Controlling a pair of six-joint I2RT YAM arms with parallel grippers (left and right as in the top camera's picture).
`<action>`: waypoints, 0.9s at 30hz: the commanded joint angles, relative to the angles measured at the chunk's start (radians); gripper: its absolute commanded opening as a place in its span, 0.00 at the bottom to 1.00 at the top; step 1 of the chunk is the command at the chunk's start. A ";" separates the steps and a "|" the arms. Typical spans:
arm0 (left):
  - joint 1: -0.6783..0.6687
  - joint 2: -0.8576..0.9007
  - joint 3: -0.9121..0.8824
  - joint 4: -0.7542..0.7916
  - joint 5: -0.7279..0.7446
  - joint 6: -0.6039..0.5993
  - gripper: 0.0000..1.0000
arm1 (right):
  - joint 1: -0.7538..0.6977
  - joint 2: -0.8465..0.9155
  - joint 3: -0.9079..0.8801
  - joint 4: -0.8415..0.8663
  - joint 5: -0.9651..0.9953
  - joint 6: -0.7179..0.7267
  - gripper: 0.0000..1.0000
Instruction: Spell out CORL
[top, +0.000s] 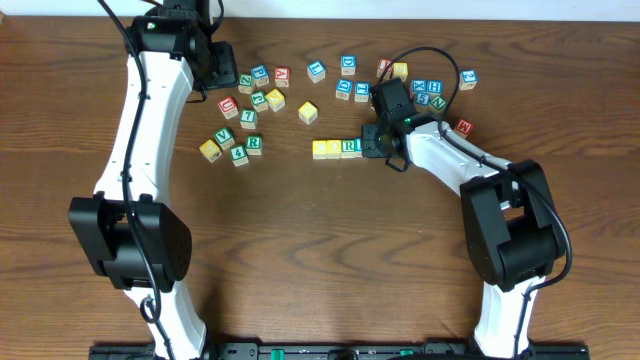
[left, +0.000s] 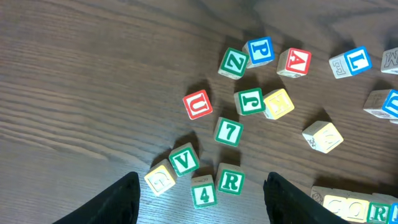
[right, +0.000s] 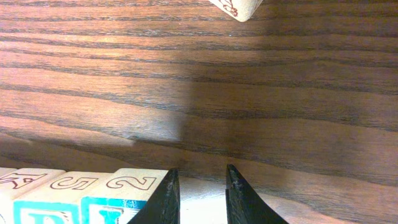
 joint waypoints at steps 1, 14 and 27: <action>-0.012 0.014 -0.006 0.000 0.001 -0.014 0.63 | -0.003 0.014 -0.005 0.002 0.017 -0.010 0.24; -0.097 0.111 -0.008 -0.015 0.083 -0.100 0.46 | -0.080 -0.034 -0.004 -0.051 -0.037 0.053 0.28; -0.108 0.230 -0.020 -0.041 0.272 -0.133 0.08 | -0.089 -0.039 -0.005 -0.082 -0.021 0.063 0.28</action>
